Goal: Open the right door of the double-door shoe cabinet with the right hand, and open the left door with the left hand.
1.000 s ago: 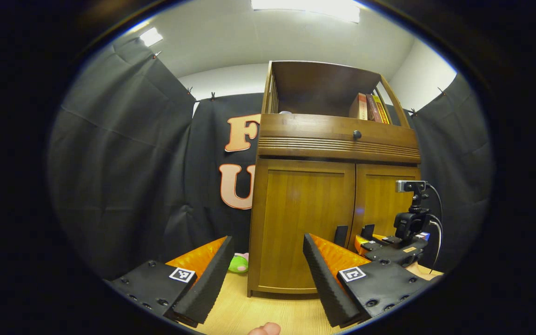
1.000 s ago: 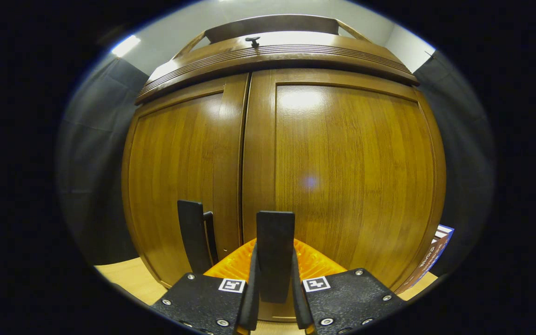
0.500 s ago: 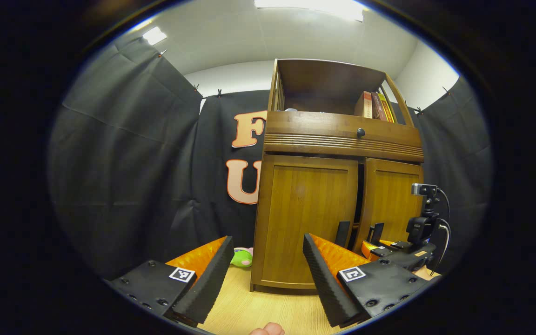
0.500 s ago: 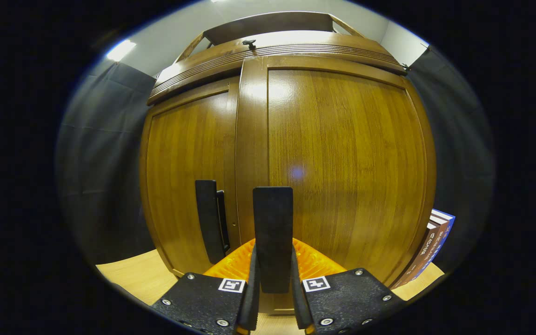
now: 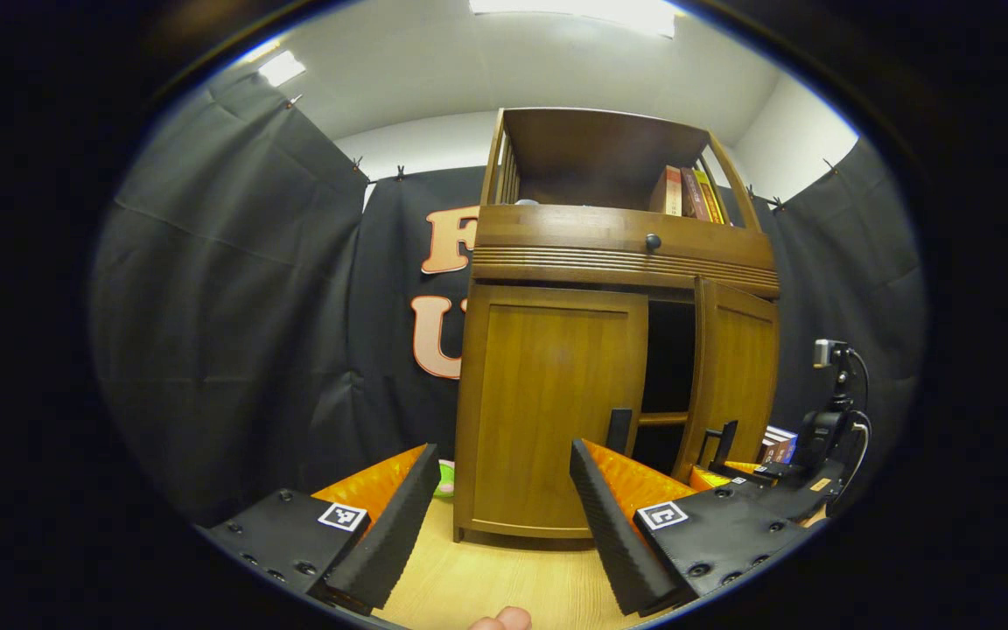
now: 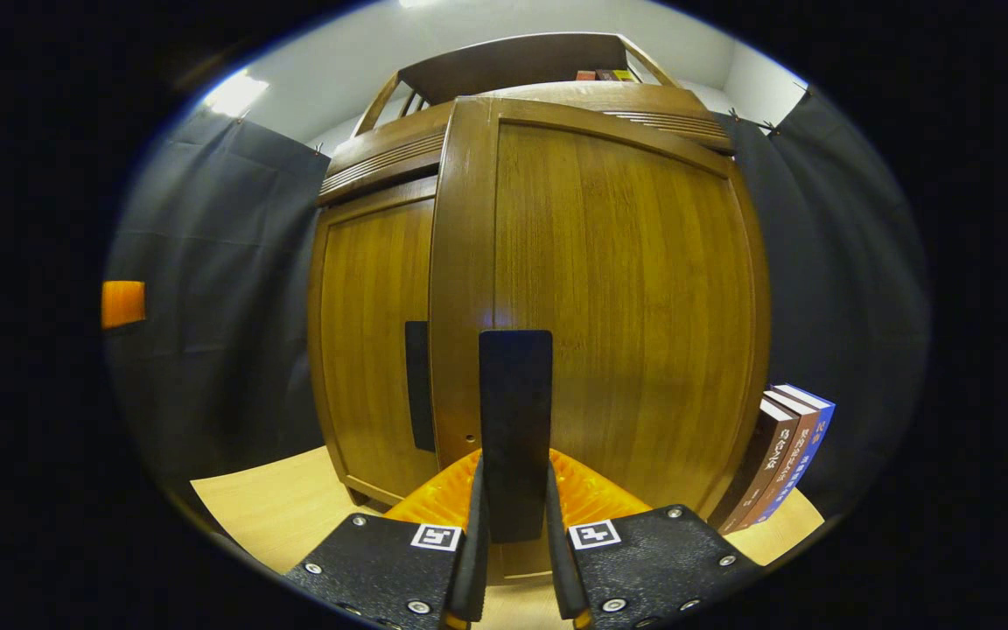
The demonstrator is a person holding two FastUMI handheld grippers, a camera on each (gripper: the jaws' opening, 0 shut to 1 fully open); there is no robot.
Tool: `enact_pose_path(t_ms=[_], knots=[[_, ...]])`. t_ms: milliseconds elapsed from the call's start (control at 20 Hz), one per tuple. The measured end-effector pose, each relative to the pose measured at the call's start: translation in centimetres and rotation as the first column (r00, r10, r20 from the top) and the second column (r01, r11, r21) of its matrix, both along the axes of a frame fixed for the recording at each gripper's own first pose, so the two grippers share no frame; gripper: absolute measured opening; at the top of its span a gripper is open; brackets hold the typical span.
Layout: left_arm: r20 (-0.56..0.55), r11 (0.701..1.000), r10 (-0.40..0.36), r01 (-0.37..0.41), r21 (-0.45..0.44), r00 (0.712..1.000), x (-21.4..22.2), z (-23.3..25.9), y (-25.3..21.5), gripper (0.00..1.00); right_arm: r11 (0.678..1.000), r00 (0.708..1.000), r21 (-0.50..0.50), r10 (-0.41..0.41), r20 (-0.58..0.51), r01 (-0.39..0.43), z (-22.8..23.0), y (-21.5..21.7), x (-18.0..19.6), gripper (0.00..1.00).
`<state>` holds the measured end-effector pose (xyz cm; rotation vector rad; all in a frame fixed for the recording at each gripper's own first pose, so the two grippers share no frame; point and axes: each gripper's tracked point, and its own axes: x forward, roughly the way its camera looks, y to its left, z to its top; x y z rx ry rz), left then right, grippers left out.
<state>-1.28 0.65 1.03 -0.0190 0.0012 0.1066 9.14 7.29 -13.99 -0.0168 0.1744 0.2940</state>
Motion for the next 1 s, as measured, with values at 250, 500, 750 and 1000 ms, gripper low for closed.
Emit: enact_pose_path(t_ms=[250,500,750,1000], knots=[[-0.012,0.999,-0.033,0.033,0.002,0.999,-0.2,-0.2,-0.9,0.95,1.0,1.0,-0.01,-0.002,-0.017,0.002,0.3,-2.9,-4.6,0.3],[-0.008,0.998,-0.067,0.067,-0.005,0.998,0.0,-0.2,-1.9,0.94,0.998,0.998,0.002,-0.06,-0.028,0.06,0.1,-7.6,-8.0,0.39],[-0.008,0.995,-0.1,0.1,0.005,0.995,-0.1,-0.1,-2.6,0.94,0.991,0.99,0.031,-0.131,-0.05,0.133,0.3,-11.7,-10.0,0.27],[0.003,0.993,-0.118,0.118,-0.003,0.993,0.1,0.0,-3.2,0.94,0.977,0.975,0.003,-0.215,-0.059,0.215,0.4,-15.8,-10.9,0.18]])
